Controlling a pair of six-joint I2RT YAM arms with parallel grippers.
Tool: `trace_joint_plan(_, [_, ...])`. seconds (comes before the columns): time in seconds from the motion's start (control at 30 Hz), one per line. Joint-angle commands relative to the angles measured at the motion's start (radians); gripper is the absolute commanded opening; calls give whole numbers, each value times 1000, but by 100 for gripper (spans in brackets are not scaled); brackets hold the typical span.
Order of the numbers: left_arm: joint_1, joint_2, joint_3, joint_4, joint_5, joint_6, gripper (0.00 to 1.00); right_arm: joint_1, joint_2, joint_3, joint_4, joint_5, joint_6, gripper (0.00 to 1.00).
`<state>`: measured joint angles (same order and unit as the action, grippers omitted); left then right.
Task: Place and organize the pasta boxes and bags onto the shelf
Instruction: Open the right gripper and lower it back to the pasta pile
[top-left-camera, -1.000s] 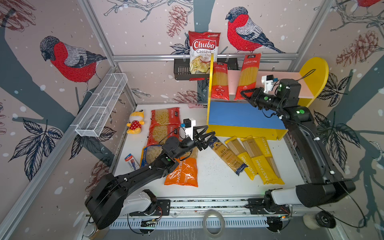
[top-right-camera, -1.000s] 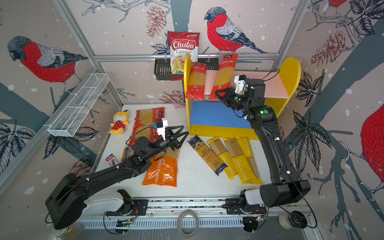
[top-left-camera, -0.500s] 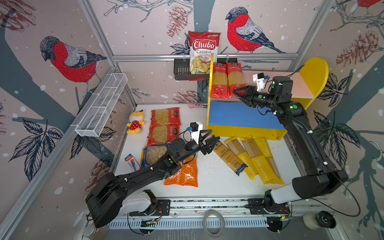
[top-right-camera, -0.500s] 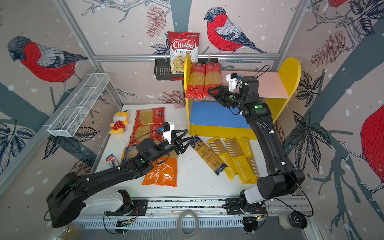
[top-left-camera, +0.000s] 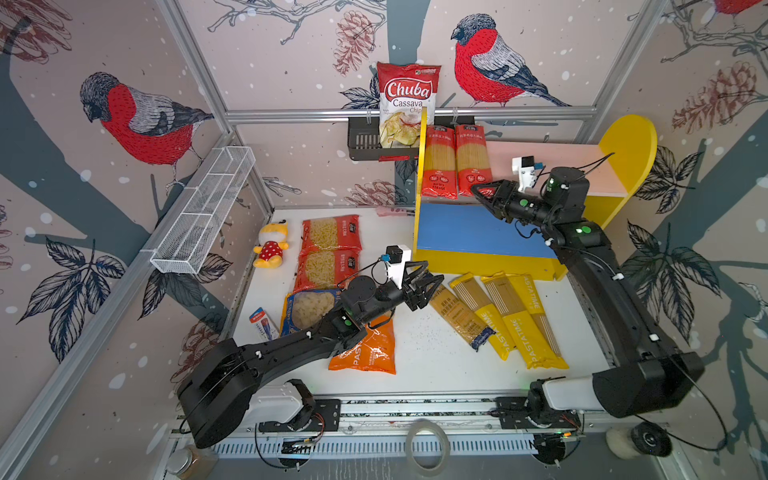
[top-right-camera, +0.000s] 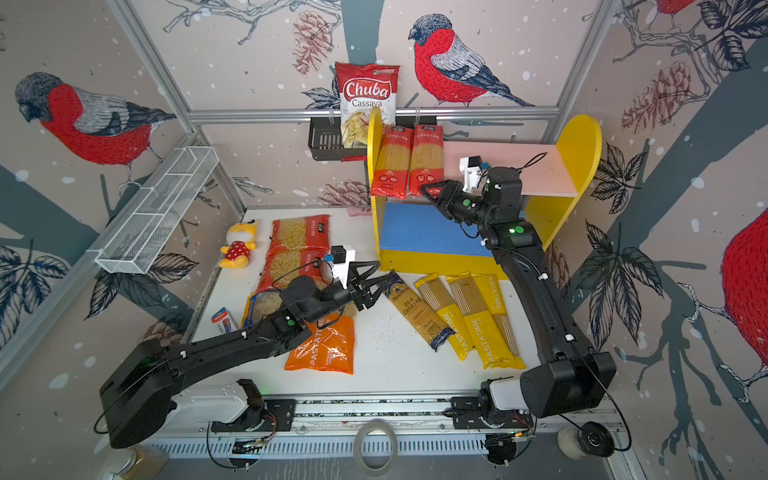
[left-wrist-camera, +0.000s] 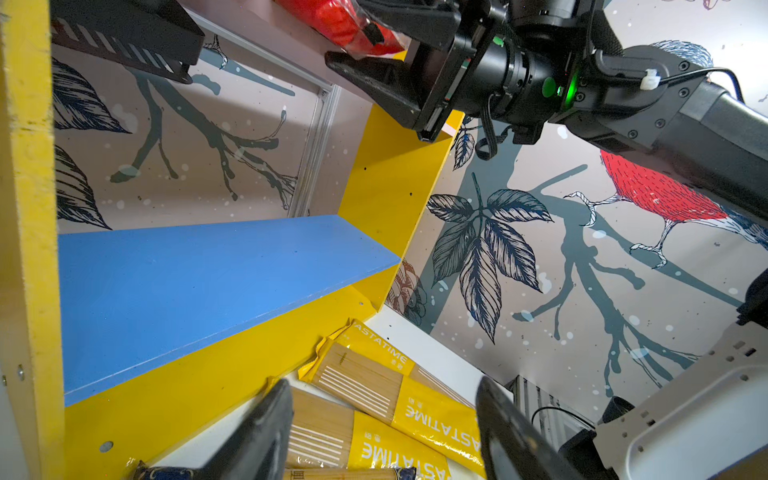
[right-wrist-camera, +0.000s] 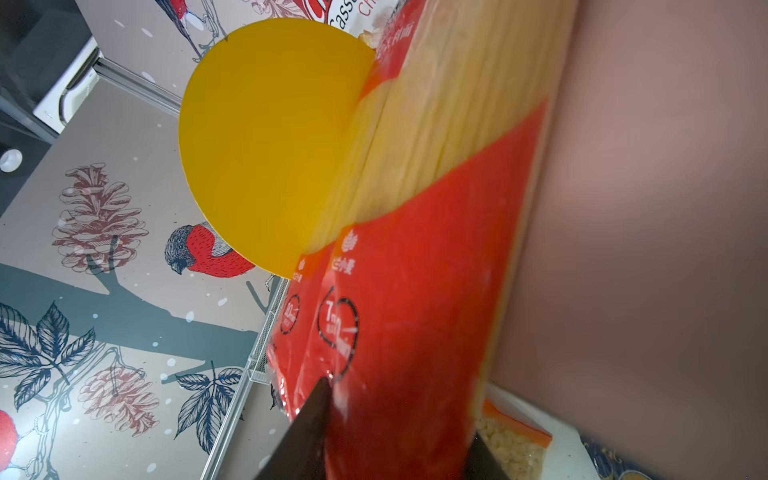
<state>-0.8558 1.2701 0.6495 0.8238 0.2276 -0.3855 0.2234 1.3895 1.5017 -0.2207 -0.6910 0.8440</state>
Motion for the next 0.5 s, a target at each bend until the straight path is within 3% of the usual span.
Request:
trace_joint_plan(0.0, [-6, 11, 13, 24, -10, 4, 69, 4, -11, -18, 50, -18, 15, 40])
trace_joint_plan(0.23, [-8, 17, 14, 22, -13, 15, 69, -9, -92, -70, 19, -25, -50, 55])
trace_joint_plan(0.47, [-16, 13, -17, 14, -75, 16, 69, 14, -330, -314, 29, 12, -113, 63])
